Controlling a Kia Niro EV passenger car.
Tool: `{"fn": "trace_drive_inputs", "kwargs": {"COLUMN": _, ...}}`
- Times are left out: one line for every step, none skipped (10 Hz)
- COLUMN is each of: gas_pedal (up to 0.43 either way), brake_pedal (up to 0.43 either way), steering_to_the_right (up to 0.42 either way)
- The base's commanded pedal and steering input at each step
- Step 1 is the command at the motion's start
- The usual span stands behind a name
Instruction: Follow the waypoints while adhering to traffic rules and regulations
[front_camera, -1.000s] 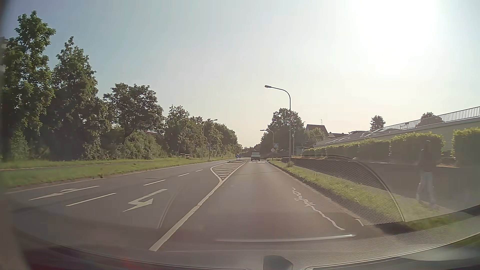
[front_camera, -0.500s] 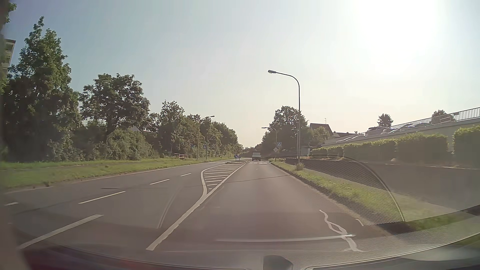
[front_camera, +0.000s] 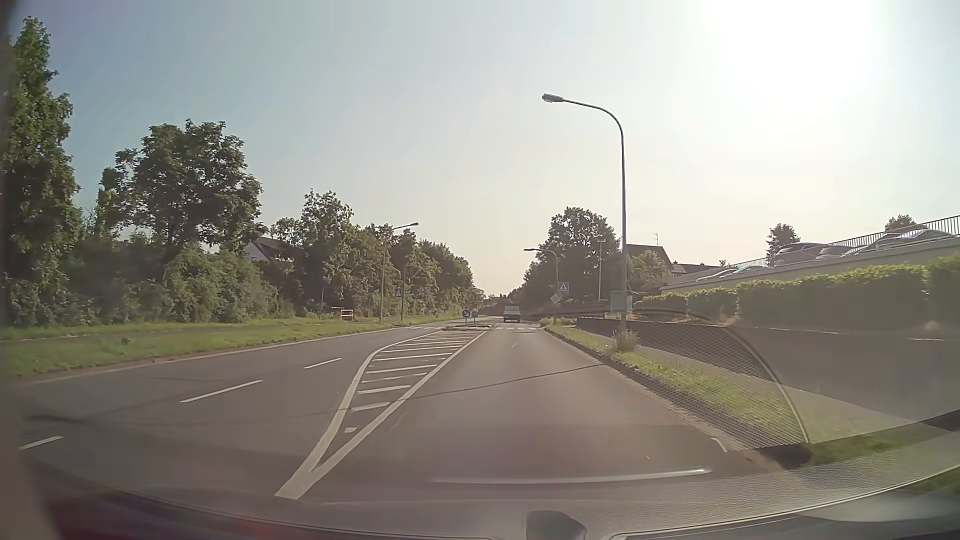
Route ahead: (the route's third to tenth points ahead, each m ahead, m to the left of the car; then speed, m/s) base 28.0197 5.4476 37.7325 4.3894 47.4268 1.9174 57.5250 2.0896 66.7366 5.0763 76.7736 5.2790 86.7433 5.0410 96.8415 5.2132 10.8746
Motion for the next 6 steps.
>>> {"fn": "trace_drive_inputs", "kwargs": {"gas_pedal": 0.067, "brake_pedal": 0.03, "steering_to_the_right": 0.006}}
{"fn": "trace_drive_inputs", "kwargs": {"gas_pedal": 0.067, "brake_pedal": 0.03, "steering_to_the_right": 0.006}}
{"fn": "trace_drive_inputs", "kwargs": {"gas_pedal": 0.067, "brake_pedal": 0.03, "steering_to_the_right": 0.005}}
{"fn": "trace_drive_inputs", "kwargs": {"gas_pedal": 0.067, "brake_pedal": 0.03, "steering_to_the_right": 0.005}}
{"fn": "trace_drive_inputs", "kwargs": {"gas_pedal": 0.067, "brake_pedal": 0.03, "steering_to_the_right": 0.005}}
{"fn": "trace_drive_inputs", "kwargs": {"gas_pedal": 0.067, "brake_pedal": 0.03, "steering_to_the_right": 0.004}}
